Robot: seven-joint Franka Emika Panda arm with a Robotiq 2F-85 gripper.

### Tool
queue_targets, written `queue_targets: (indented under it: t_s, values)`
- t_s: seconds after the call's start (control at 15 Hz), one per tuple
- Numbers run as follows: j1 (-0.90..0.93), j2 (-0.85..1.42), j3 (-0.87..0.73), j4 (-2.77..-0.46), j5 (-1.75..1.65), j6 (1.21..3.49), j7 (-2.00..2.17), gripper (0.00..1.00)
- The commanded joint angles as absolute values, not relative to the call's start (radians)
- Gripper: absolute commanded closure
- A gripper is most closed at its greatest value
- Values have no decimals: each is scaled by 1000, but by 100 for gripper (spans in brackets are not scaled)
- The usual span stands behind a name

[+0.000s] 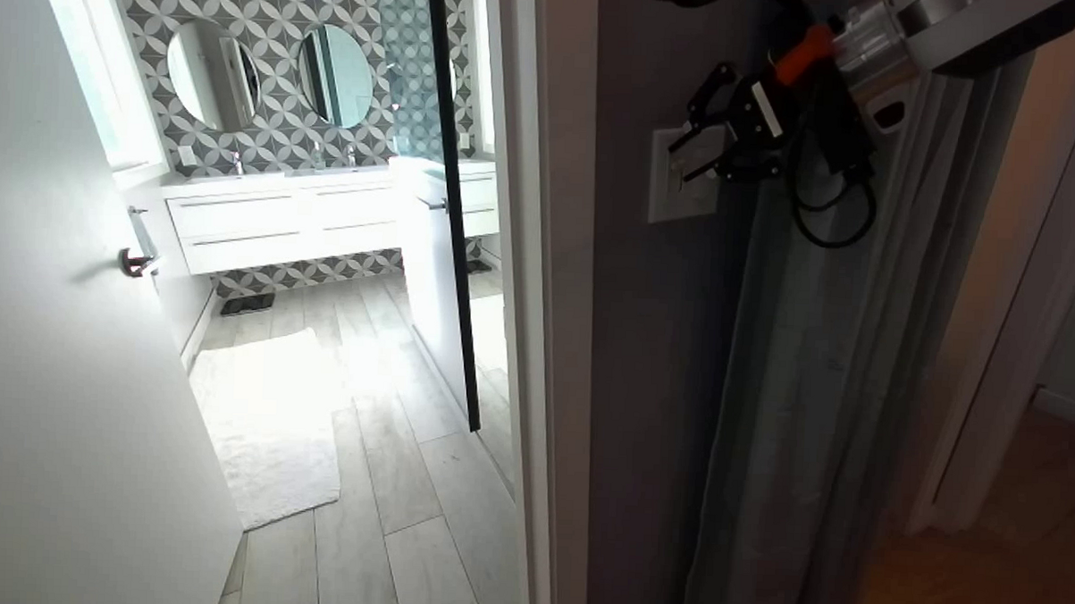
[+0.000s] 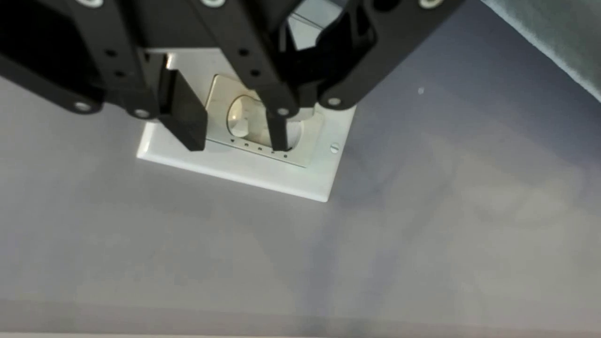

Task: Slide down the lights dimmer switch on the left of the wall lights switch

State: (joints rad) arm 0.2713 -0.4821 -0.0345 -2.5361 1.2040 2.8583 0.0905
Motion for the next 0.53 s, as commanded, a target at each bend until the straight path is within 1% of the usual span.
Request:
queue_targets:
  t_s: [0.0,0.07,0.2,0.33,0.4,0.47]
  values:
    - [301,-447,-56,-2493,1278,2884,27,81]
    - [303,-447,-59,-2490,1286,2884,18,87]
    - [305,-443,-61,-2482,1308,2883,1,90]
    - [302,-438,-61,-2483,1317,2881,-12,85]
    - [300,-436,-60,-2485,1319,2879,-16,80]
    - [295,-436,-61,-2489,1316,2874,-16,67]
